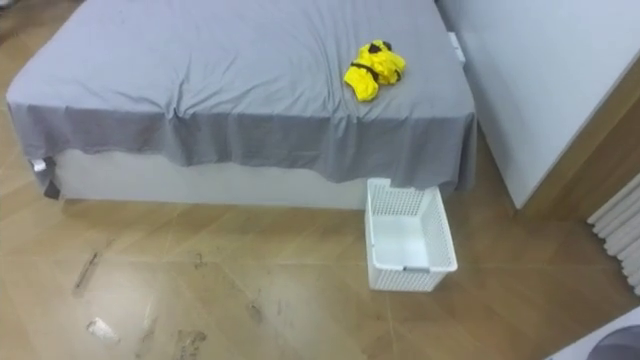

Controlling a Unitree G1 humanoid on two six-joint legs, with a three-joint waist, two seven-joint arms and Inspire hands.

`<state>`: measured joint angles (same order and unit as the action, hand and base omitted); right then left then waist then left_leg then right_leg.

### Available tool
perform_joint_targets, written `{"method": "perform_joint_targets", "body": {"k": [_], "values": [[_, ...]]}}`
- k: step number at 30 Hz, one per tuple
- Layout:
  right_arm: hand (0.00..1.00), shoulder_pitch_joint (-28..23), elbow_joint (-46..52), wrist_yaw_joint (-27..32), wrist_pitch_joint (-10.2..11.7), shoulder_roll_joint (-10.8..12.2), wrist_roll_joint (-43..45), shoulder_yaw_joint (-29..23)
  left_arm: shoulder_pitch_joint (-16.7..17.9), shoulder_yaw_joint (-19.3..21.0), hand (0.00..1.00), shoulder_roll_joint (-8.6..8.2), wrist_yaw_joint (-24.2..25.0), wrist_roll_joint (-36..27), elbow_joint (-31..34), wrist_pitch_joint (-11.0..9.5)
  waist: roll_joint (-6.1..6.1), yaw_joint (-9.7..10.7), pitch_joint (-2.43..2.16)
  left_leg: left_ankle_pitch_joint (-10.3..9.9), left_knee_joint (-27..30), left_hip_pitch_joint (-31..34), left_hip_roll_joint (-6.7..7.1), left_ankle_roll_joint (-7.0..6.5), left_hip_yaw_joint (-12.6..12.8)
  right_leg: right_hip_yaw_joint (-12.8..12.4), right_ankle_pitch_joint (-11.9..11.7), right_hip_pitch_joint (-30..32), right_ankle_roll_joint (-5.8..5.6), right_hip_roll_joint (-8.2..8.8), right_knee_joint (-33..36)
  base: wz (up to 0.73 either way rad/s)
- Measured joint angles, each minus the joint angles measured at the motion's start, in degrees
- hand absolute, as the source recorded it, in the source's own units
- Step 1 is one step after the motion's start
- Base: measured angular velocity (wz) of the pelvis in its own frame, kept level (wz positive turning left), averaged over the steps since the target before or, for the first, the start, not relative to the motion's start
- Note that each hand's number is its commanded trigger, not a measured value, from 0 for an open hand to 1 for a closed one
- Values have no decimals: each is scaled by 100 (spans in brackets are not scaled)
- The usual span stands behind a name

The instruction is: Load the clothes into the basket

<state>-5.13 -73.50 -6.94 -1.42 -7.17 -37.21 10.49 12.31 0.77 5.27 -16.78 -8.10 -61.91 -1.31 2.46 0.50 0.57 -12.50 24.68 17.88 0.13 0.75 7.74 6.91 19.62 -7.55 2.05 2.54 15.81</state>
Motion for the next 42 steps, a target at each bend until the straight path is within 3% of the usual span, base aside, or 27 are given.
{"method": "perform_joint_targets", "body": {"k": [1, 3, 4, 5, 6, 9, 11, 12, 14, 15, 17, 18, 19, 21, 23, 25, 27, 30, 31, 32, 33, 34, 35, 36, 37, 39, 42], "values": [[0, -51, -1, -5, -6, -19, 3, -2, 51, 14, 0, 6, 4, -37, -6, -6, -13, -106, -1, 505, -600, 143, 10, -9, -15, -81, 92, -78, -31, 42, -5, -51], [0, -104, 8, -7, -74, -28, 91, -4, 230, 18, 0, 17, 18, -23, -11, -61, 15, -166, -16, 1145, -873, 153, 52, -64, -17, -244, 271, -257, -111, 171, -22, -55], [0, -117, 35, -7, -77, -29, 116, -55, 240, 17, 0, -2, 93, -19, -10, -73, 56, -139, -31, 1395, -786, 223, 175, -317, 16, -265, 378, -318, -210, 278, -72, -23], [0, -108, 38, -6, -73, -31, 132, -67, 212, 16, 0, -16, 138, -10, -8, -87, 24, -115, -61, 1361, -655, 291, 211, -428, 94, -288, 409, -329, -272, 326, -130, 0], [0, -117, 35, -13, -73, -33, 184, -82, 165, 21, 0, -32, 218, -16, -8, -130, 133, -106, -78, 1099, -352, 382, 290, -607, 266, -335, 430, -336, -398, 414, -248, -17], [0, -127, 76, -18, 43, -34, 195, -171, 132, 12, 0, -26, 296, -48, -19, -189, 83, -96, -28, 414, 424, 464, 367, -722, 433, -370, 297, -562, -507, 639, -207, -15], [0, -186, 141, -11, 81, -26, 139, -172, 66, 3, 0, -8, 303, -124, -55, -287, 53, -98, -37, 106, 486, 232, 437, -766, 465, -357, 248, -332, -598, 758, 775, 0], [0, -211, 239, -11, 84, -20, 108, -176, 39, -8, 0, 10, 303, -138, -54, -383, 100, -69, -16, 22, 309, -79, 576, -813, 453, -341, 28, -97, -761, 905, 1679, 7], [0, -169, 271, -12, 166, -54, 20, -173, -70, -167, 0, 10, 301, -121, -42, -432, 83, -127, -19, -48, -50, -613, 700, -872, 421, -373, -894, 369, -700, 1047, 2944, 7], [0, -148, 311, -2, 212, -58, -84, -178, -104, -321, 0, 8, 300, -68, -41, -451, -65, -163, -17, -72, -332, -982, 714, -899, 289, -336, -1662, 589, -646, 1036, 3489, 7], [0, -159, 686, 64, 252, -51, -59, -189, -292, -367, 0, -11, 292, 115, -46, -496, -104, -205, -13, -93, -685, -1373, 700, -910, 131, -125, -1244, 1177, -444, 954, 4138, 21], [0, -166, 956, 54, 269, -41, -110, -283, -391, -395, 0, -23, 287, 151, -29, -519, -189, -184, -13, -121, -804, -1549, 642, -905, -11, 15, -790, 1596, -291, 788, 4186, 35], [0, -134, 1146, 50, 280, -28, -126, -289, -487, -462, 0, -29, 289, 146, 1, -529, -232, -205, 22, -148, -940, -1766, 563, -880, -63, 113, -456, 2027, -239, 558, 3924, 32], [0, -35, 1207, 54, 292, 18, -127, -293, -562, -665, 0, -23, 325, 132, 8, -524, -304, -168, 62, -233, -1101, -2053, 421, -820, -275, 251, -279, 2442, -197, 200, 2848, 42], [0, -32, 1338, 74, 311, 30, -125, -287, -574, -893, 0, -45, 361, 95, 10, -523, -322, -185, 59, -307, -1343, -2371, 329, -745, -438, 270, -538, 2620, -157, -15, 1339, 46], [0, -29, 1467, 154, 487, 39, -190, -290, -535, -1095, 0, -78, 376, 106, 8, -521, -365, -174, 27, -496, -1456, -2725, 191, -617, -689, 311, -1733, 2666, -9, -173, 88, 43], [0, 6, 1640, 242, 608, 44, -274, -304, -530, -1122, 0, -74, 376, 99, -6, -524, -404, -202, -37, -657, -1372, -2773, 39, -373, -701, 266, -2109, 2517, 269, -378, 39, 19], [0, 11, 2241, 338, 711, 40, -350, -333, -384, -1123, 0, -75, 377, 90, 6, -528, -622, -204, 20, -623, -1403, -3075, -267, -12, -659, 540, -1611, 2459, 409, -506, 779, 8], [0, 13, 2420, 371, 695, 42, -347, -331, -372, -1098, 0, -59, 379, 129, 58, -549, -540, -171, 109, -575, -1320, -3306, -309, 41, -804, 775, -1279, 2790, 449, -469, 1554, 7], [0, 0, 2513, 398, 667, 73, -350, -326, -298, -1100, 0, -13, 379, 143, 90, -578, -585, -208, 20, -590, -1170, -3324, -295, 60, -797, 792, -1271, 2818, 446, -494, 1377, -24], [0, -12, 2737, 443, 634, 109, -345, -296, -151, -1065, 0, 55, 380, 130, 114, -628, -421, -252, -25, -709, -496, -3208, -259, 226, -656, 760, -1348, 2713, 598, -492, 1056, -38], [0, -21, 2874, 473, 633, 91, -352, -292, -18, -990, 0, 34, 380, 99, 175, -622, -495, -206, -28, -651, 331, -2970, -405, 299, -600, 804, -1178, 2417, 678, -624, 981, -31], [0, -51, 2969, 498, 634, 88, -354, -293, 43, -960, 0, 41, 379, 94, 242, -625, -493, -160, -23, -495, 761, -2835, -464, 366, -564, 819, -1116, 2271, 707, -667, 912, 5], [0, -59, 3054, 501, 636, 77, -364, -294, 172, -866, 0, 42, 374, 85, 304, -648, -476, -61, -21, -45, 1491, -2570, -554, 433, -528, 839, -1056, 1956, 727, -740, 683, 24], [0, -50, 3178, 515, 645, 44, -359, -300, 176, -821, 0, 51, 354, 76, 374, -660, -444, 26, -18, 74, 2092, -2244, -634, 406, -536, 836, -1021, 1706, 744, -789, 475, 27], [0, 11, 3251, 525, 688, 14, -382, -340, 150, -817, 0, 52, 304, 75, 493, -701, -351, 111, 33, -101, 2338, -1836, -656, 285, -420, 823, -1018, 1351, 748, -787, 157, 9], [0, -56, 3462, 636, 687, 10, -373, -501, 245, -810, 0, 45, 218, -58, 773, -824, -255, 73, 46, -506, 1604, -1272, -599, 249, -293, 633, -1006, 878, 726, -782, -229, -22]]}}
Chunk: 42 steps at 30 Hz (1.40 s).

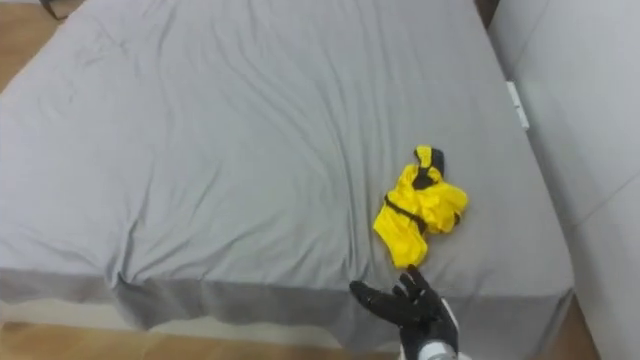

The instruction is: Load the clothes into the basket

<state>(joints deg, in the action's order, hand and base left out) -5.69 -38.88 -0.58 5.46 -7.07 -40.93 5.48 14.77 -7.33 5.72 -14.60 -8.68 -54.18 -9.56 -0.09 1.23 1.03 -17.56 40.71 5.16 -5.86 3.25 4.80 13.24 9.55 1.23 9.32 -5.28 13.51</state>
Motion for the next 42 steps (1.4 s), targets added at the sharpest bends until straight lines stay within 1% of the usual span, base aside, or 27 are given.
{"method": "perform_joint_targets", "body": {"k": [1, 2, 3, 4, 5, 6, 7, 8, 9, 10, 11, 12, 14, 18, 20, 23, 25, 28, 29, 30, 32, 35, 37, 38, 40, 41, 42], "values": [[0, -11, 125, 91, 0, 2, -16, -58, 7, 18, 0, -2, 0, -78, 37, -10, 13, -10, -4, -30, -554, 177, 86, 4, -34, -107, 13, -61, -12, 4, -80, -40], [0, -21, 206, 132, -4, -8, -37, -61, 12, 37, 0, -2, 2, -92, 35, -23, 32, -32, -14, -23, -882, 246, 112, 13, -30, -194, 19, -83, -22, 3, -103, -64], [0, -97, 456, 205, -5, -27, -134, -61, 30, 48, 0, -1, 1, -187, 35, -59, 54, -103, -34, 75, -1574, 301, 190, 0, -31, -382, 31, -142, -44, 9, -147, -84], [0, -190, 652, 255, -4, -26, -204, -52, 92, 57, 0, 7, -2, -314, 30, -80, 85, -173, -111, 509, -1913, 283, 299, -152, -36, -565, 41, -221, -71, 32, -184, -81], [0, -202, 692, 261, -5, -22, -203, -44, 136, 75, 0, 19, -4, -319, 28, -85, 103, -168, -146, 578, -2021, 199, 341, -235, -56, -633, 51, -287, -93, 43, -211, -54], [0, -214, 770, 313, -4, -32, -201, -69, 147, 85, 0, 59, -2, -316, 23, -87, 122, -109, -172, 623, -2198, -27, 411, -264, -49, -703, 83, -368, -149, 91, -265, -23], [0, -218, 775, 335, -4, -39, -195, -131, 150, 88, 0, 93, -2, -301, 23, -89, 193, -101, -149, 669, -2348, -173, 479, -283, -27, -748, 105, -442, -183, 134, -306, -15], [0, -221, 777, 354, -4, -39, -189, -175, 165, 90, 0, 99, -1, -300, 23, -88, 212, -104, -148, 669, -2403, -216, 489, -284, -23, -764, 110, -454, -191, 141, -307, -16], [0, -222, 801, 392, -4, -33, -145, -265, 204, 104, 0, 103, 5, -291, 23, -87, 244, -94, -137, 670, -2494, -292, 510, -286, -25, -763, 114, -477, -198, 156, -305, -11], [0, -221, 848, 444, 2, -34, -134, -336, 243, 146, 0, 103, 9, -289, 23, -80, 264, -61, -139, 671, -2548, -319, 533, -288, -32, -755, 127, -476, -221, 177, -306, -7], [0, -214, 862, 470, 7, -35, -131, -370, 249, 164, 0, 104, 10, -283, 22, -74, 270, -44, -134, 673, -2561, -325, 540, -291, -34, -754, 130, -476, -227, 184, -304, 0], [0, -206, 874, 492, 22, -35, -119, -451, 249, 201, 0, 110, 16, -223, 12, -71, 284, -24, -128, 676, -2610, -336, 567, -298, -32, -737, 160, -463, -279, 212, -300, 0], [0, -199, 883, 519, 87, -43, -61, -508, 237, 273, 0, 108, 17, -85, 1, -71, 284, -12, -109, 684, -2682, -336, 586, -312, -26, -712, 166, -430, -287, 232, -301, 0], [0, -193, 1055, 568, 101, -49, -10, -504, 133, 307, 0, 153, 18, -31, -227, -36, 286, -5, -78, 717, -2862, -358, 637, -362, -20, -695, 188, -412, -325, 270, -324, 1], [0, -135, 1058, 574, 105, -69, 64, -502, 130, 313, 0, 153, 17, -34, -263, -31, 293, -12, -76, 728, -2879, -339, 682, -381, -23, -707, 210, -410, -349, 307, -430, 5], [0, 60, 1063, 630, 99, -218, 85, -502, 140, 314, 0, 190, 22, 30, -273, 20, 290, -16, -84, 757, -2895, -233, 725, -424, -32, -692, 208, -326, -353, 342, -478, 7], [0, 249, 1063, 692, 99, -390, 81, -503, 164, 318, 0, 252, 28, 50, -331, 136, 310, -22, -87, 771, -2894, -184, 750, -445, -44, -663, 203, -290, -373, 364, -486, 5], [0, 445, 1035, 708, 95, -495, 108, -503, 189, 319, 0, 281, 44, 176, -331, 341, 325, -27, -94, 772, -2878, -126, 773, -447, -75, -594, 210, -256, -396, 389, -481, 5], [0, 492, 1013, 715, 94, -508, 108, -503, 170, 320, 0, 282, 50, 206, -330, 361, 323, -23, -95, 773, -2861, -83, 777, -448, -92, -572, 210, -231, -398, 393, -476, 18], [0, 615, 893, 716, 92, -525, 124, -503, 112, 326, 0, 302, 65, 282, -325, 416, 321, -23, -92, 774, -2806, -20, 775, -451, -105, -519, 207, -225, -402, 398, -471, 15], [0, 903, 457, 756, 72, -528, 275, -498, 74, 366, 0, 320, 134, 416, -325, 439, 316, -54, -89, 774, -2783, 33, 763, -451, -104, -471, 207, -198, -402, 398, -450, 9], [0, 1290, -248, 793, 65, -597, 311, -459, -47, 380, 0, 317, 175, 460, -327, 551, 290, -164, -82, 781, -2785, 135, 754, -460, -123, -402, 207, -72, -403, 397, -370, 8], [0, 1505, -701, 800, -48, -696, 291, -446, -96, 380, 0, 325, 174, 457, -320, 586, 287, -189, -81, 799, -2763, 269, 760, -475, -221, -332, 207, 18, -403, 408, -365, 22], [0, 1558, -775, 801, -64, -710, 297, -446, -95, 382, 0, 327, 174, 453, -323, 598, 286, -195, -81, 804, -2752, 317, 758, -477, -234, -298, 207, 57, -403, 411, -363, 19], [0, 1774, -986, 824, -106, -760, 303, -451, -131, 380, 0, 328, 175, 431, -325, 724, 259, -200, -66, 821, -2708, 478, 760, -491, -291, -199, 206, 177, -404, 426, -339, 18], [0, 1868, -1073, 834, -134, -767, 303, -452, -143, 380, 0, 329, 178, 432, -326, 750, 257, -208, -61, 825, -2707, 506, 760, -493, -303, -191, 206, 207, -404, 427, -325, 13], [0, 2081, -1325, 842, -147, -781, 300, -451, -182, 379, 0, 330, 204, 436, -339, 778, 258, -237, -45, 844, -2712, 535, 761, -500, -307, -178, 206, 258, -404, 437, -284, 10]]}}
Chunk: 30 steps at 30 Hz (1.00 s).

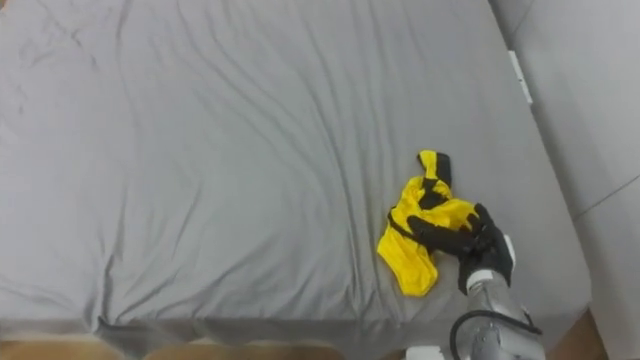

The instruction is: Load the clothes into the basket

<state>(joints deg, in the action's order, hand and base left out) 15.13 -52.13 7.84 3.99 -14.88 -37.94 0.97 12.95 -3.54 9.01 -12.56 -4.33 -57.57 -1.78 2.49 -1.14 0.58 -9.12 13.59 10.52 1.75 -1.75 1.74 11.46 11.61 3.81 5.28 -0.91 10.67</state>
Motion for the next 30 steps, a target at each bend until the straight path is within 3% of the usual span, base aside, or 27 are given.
{"method": "perform_joint_targets", "body": {"k": [6, 14, 15, 16, 22, 25, 28, 30], "values": [[0, 538, -840, -11, -32, -335, -128, 2, -292, -29, 0, 50, 197, 8, -190, 2, 4, -196, 63, 120, -7, 195, 48, -31, -65, 174, -6, 150, -10, 62, 25, 17], [0, 791, -1622, -170, -29, -530, 255, -7, -412, 20, 0, 110, 199, 39, -220, 24, -10, -401, 80, 192, -8, 504, 96, -69, -170, 289, -22, 460, -36, 105, 83, 6], [66, 869, -1727, -174, -30, -531, 258, -7, -437, 20, 0, 109, 199, 45, -222, 24, -13, -405, 82, 193, -7, 510, 100, -70, -184, 306, -22, 460, -37, 107, 83, 6], [100, 907, -1747, -177, -30, -535, 254, -6, -468, 20, 0, 110, 199, 36, -223, 24, -14, -411, 85, 193, -7, 524, 99, -70, -191, 310, -23, 473, -37, 107, 85, 4], [100, 1151, -2082, -154, -25, -641, 261, 9, -859, -97, 0, 112, 318, -5, -488, 43, -55, -522, 139, 227, 9, 718, 86, -62, -198, 293, -44, 677, -30, 102, 120, -2], [100, 1248, -2224, -147, -37, -823, 268, 7, -962, -115, 0, 112, 336, -4, -520, 58, -76, -570, 158, 264, 14, 915, 83, -66, -202, 301, -78, 878, -30, 100, 128, 0], [100, 1356, -2399, -146, -39, -901, 213, 20, -1024, -151, 0, 117, 418, -6, -567, 118, -134, -608, 201, 283, -1, 992, 91, -75, -208, 310, -96, 948, -36, 102, 108, 0], [100, 1356, -2408, -148, -40, -898, 217, 45, -1036, -222, 0, 126, 423, -16, -599, 117, -142, -656, 201, 283, -4, 1028, 93, -76, -206, 293, -96, 991, -36, 103, 108, -2]]}}
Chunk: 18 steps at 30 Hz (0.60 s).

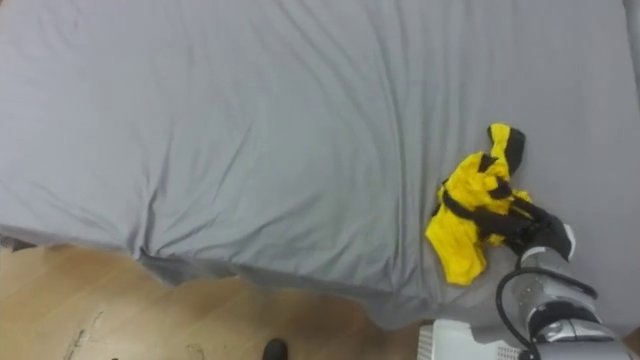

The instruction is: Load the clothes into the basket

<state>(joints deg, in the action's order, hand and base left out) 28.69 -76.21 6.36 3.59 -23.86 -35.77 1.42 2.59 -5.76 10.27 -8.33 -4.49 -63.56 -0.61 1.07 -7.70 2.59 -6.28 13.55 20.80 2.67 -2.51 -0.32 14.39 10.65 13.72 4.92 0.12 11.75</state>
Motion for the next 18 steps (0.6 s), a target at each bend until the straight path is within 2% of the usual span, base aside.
{"method": "perform_joint_targets", "body": {"k": [6, 12, 18], "values": [[100, 7, -186, -189, -3, -26, -96, -20, -59, -3, 0, -2, 58, -46, -101, 49, -1, -40, -1, 17, -12, 81, 6, 6, -34, 32, 0, 84, 0, 0, 4, 1], [100, -12, -241, -368, -119, -94, -255, 25, -116, -3, 0, -1, 117, -46, -116, 60, 0, -36, -2, 18, -11, 75, 7, 8, -63, 141, 0, 67, 0, 5, 3, 3], [100, -115, -204, -456, -193, -85, -992, 4, -105, 53, 0, 4, 105, -30, -82, 19, 8, -20, -12, 18, -1, 30, 10, 8, -36, 157, 0, 7, 0, 5, -3, 1]]}}
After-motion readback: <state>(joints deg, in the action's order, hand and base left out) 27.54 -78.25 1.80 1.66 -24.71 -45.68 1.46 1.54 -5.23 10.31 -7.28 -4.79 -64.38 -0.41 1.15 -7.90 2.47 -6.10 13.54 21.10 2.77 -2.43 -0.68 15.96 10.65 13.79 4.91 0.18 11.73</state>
